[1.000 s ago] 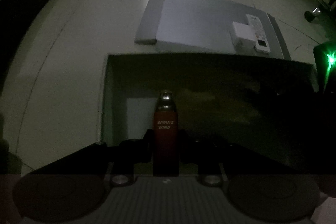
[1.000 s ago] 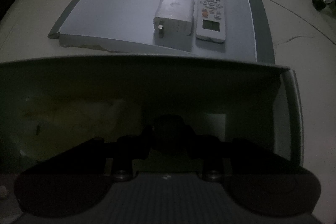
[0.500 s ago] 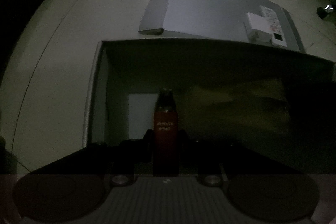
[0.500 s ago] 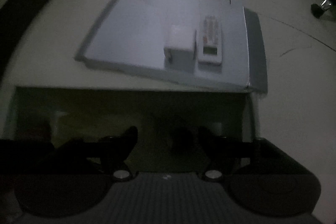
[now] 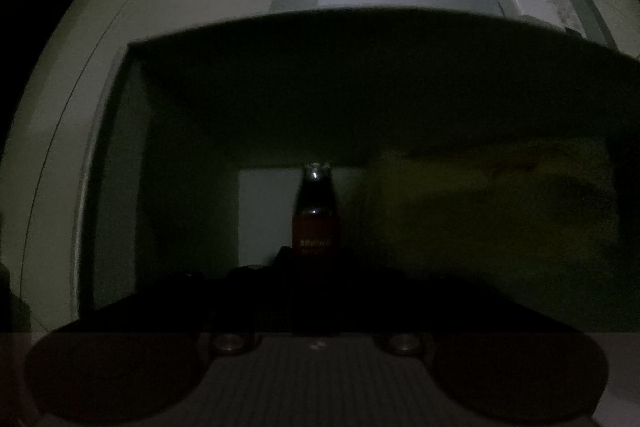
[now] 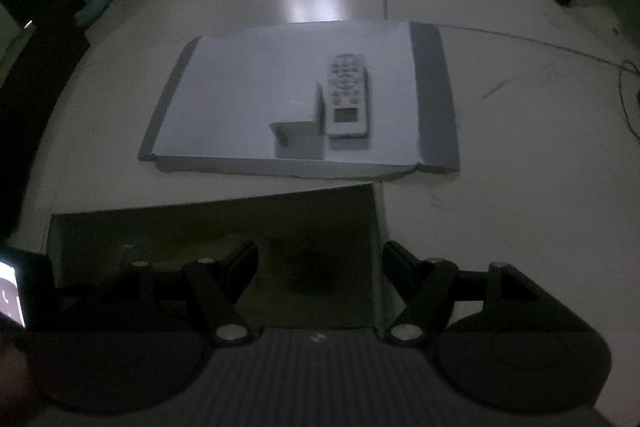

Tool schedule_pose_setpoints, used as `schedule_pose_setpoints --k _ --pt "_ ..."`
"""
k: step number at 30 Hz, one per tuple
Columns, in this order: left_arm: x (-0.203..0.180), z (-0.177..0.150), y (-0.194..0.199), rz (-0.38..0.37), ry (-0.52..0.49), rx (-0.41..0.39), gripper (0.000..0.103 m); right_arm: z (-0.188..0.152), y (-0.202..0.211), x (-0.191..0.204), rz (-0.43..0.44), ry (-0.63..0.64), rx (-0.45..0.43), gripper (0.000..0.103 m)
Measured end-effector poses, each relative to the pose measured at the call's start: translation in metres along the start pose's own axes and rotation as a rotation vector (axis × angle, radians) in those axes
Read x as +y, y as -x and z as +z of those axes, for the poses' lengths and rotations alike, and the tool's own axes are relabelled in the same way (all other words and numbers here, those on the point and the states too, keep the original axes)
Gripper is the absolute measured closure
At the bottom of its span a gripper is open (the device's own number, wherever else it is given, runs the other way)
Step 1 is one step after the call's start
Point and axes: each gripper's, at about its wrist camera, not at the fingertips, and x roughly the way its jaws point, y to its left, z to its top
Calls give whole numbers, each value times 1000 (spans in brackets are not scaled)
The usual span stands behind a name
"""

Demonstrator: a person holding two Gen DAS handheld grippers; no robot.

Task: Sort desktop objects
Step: 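Lower the bottle into the box and open the left tool while the right tool releases the stone, then move both tools back over the tray toward the remote and charger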

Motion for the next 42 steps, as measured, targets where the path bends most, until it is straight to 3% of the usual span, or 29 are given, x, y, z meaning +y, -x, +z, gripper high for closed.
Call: schedule_pose_setpoints --k 12,15,17,20,26,31,35,39,42 --pt "7 -9 13 -2 -14 6 78 -6 1 6 7 25 -1 30" --pt "13 -11 29 -14 -6 -2 75 -4 2 7 10 25 -3 30" --pt "18 -13 44 -33 6 -12 67 -2 4 9 14 24 -8 30" --pt "25 -11 70 -77 28 -29 66 3 8 12 28 31 -18 30" --pt "16 27 103 -176 58 -90 64 12 9 15 25 51 -41 30" --pt "9 72 105 -225 101 -147 60 18 10 11 27 41 -55 31" --pt "-1 95 101 -230 82 -193 59 35 12 1 13 46 -89 32" --pt "-1 105 87 -223 103 -186 59 51 1 -11 -14 31 -104 33" --pt "-4 108 75 -221 95 -160 59 60 -12 -21 -30 23 -95 43"
